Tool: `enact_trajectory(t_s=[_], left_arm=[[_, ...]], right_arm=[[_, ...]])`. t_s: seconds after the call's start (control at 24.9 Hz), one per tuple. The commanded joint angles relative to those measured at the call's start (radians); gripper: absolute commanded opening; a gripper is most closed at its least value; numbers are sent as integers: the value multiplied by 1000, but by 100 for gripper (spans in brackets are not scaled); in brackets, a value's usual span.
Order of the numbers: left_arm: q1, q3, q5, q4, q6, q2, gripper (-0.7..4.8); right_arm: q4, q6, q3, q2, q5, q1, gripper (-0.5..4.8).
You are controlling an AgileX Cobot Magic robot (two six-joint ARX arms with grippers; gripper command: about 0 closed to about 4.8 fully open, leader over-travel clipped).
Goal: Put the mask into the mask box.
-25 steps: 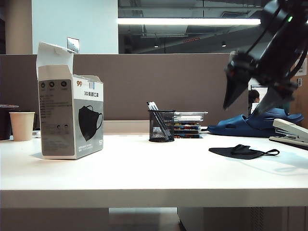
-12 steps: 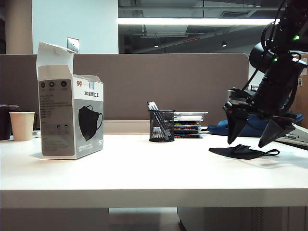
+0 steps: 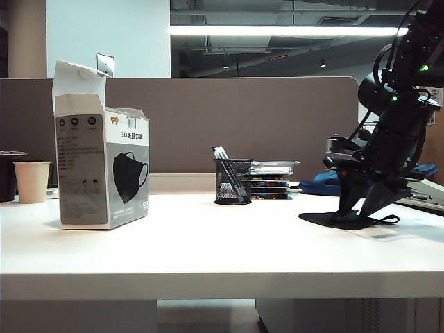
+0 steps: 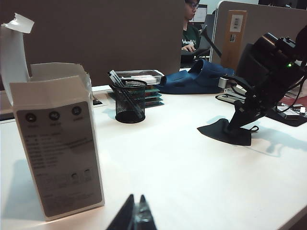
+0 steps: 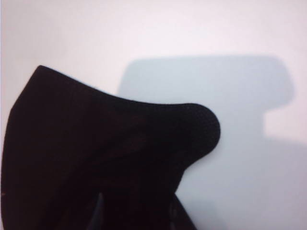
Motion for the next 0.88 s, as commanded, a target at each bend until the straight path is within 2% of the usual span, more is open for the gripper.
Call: enact_trajectory(t_s=[0.04, 0.08, 0.12, 0.4, 0.52, 0.72, 0.76, 0.8, 0.84, 0.88], left_arm=[[2, 6, 5, 13, 1, 0, -5], [2, 6, 5, 13, 0, 0, -5], [2, 6, 5, 13, 1, 0, -5], [2, 6, 5, 12, 1, 0, -5], [2, 6, 2, 5, 1, 0, -5], [2, 5, 2, -9, 1, 0, -5], [2, 5, 2, -10, 1, 0, -5], [2, 5, 2, -10, 1, 0, -5], [2, 5, 2, -10, 1, 0, -5], [2, 5, 2, -10, 1, 0, -5]], right_arm=[[31, 0, 2, -2, -1, 0, 60], [37, 0, 2, -2, -2, 0, 12], [43, 0, 2, -2, -1, 0, -4], [72, 0, 2, -3, -2, 0, -4], [79, 1, 2, -4, -50, 0, -4], [106, 2, 2, -6, -74, 0, -4], [105, 2, 2, -6, -89, 0, 10], [102, 2, 2, -6, -90, 1, 47], [101, 6, 2, -6, -90, 1, 159], [98, 7, 2, -6, -97, 2, 241]])
